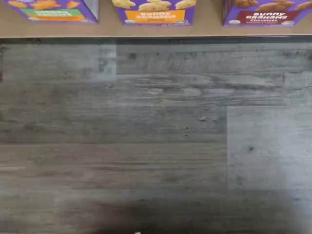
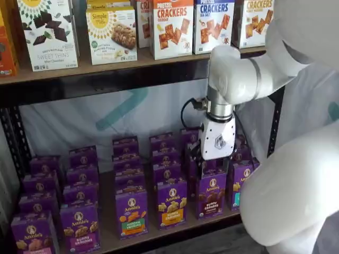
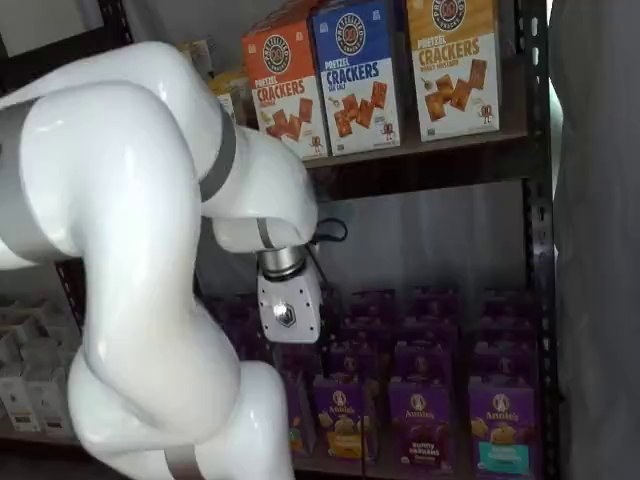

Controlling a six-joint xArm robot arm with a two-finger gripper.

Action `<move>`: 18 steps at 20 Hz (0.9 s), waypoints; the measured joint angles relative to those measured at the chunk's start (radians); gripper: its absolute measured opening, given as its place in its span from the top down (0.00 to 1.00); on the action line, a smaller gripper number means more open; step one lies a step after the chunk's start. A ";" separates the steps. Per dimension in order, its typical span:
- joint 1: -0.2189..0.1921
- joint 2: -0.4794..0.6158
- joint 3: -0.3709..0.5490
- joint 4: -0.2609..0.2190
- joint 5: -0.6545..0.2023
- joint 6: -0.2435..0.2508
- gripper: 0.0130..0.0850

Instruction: Pick up the purple box with a brown patch in the center, on the bottom shelf, the fifth box from the left

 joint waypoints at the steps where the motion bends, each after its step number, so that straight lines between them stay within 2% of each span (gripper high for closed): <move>1: -0.002 0.029 0.004 -0.009 -0.029 0.003 0.00; 6: -0.026 0.174 0.018 0.006 -0.201 -0.037 0.00; 9: -0.046 0.296 0.006 0.029 -0.303 -0.080 0.00; 11: -0.058 0.377 -0.010 0.024 -0.359 -0.091 0.00; 15: -0.078 0.525 -0.057 0.005 -0.438 -0.096 0.00; 18: -0.086 0.615 -0.093 0.029 -0.482 -0.129 0.00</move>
